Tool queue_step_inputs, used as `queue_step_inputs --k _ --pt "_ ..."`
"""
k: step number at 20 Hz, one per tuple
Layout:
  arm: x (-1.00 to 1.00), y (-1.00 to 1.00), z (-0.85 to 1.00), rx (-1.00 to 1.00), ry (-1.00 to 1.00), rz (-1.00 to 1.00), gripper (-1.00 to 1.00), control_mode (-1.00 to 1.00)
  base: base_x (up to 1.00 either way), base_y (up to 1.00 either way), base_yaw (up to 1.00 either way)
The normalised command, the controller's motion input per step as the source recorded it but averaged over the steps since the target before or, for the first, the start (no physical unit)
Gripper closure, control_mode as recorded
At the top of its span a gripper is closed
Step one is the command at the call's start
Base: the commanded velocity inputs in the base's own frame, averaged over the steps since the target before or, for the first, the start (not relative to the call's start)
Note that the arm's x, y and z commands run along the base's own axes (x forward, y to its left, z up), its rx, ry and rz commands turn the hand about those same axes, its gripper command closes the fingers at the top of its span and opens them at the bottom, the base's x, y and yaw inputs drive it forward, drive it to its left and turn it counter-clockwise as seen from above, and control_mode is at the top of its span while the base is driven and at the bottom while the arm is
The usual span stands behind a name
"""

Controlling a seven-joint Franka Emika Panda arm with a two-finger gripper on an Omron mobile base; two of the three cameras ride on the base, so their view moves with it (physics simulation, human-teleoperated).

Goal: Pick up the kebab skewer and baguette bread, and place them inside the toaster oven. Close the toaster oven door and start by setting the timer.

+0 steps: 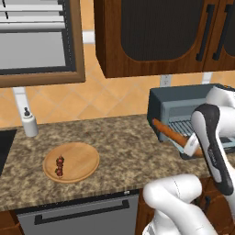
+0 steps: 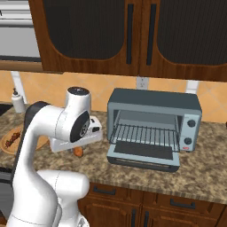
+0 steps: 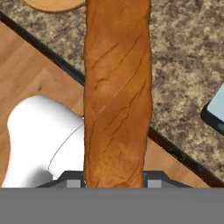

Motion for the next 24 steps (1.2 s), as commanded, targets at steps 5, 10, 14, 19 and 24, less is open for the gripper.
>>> queue_step_inputs --k 5,10,14,19,24 --pt "-0.35 -1.00 0.02 0.00 0.13 -0.09 1.00 -1.00 0.00 0.00 0.00" --pt "-0.07 -1.00 0.15 0.00 0.11 -0.10 1.00 -1.00 0.00 0.00 0.00" --pt "-0.01 -0.85 0.00 -0.05 0.11 -0.03 1.00 -1.00 0.00 0.00 0.00" --pt "-0.01 -0.26 0.02 -0.06 0.05 0.00 1.00 -1.00 0.00 0.00 0.00" --pt "0.17 -0.04 0.00 -0.11 0.00 0.00 1.00 -1.00 0.00 0.00 0.00"
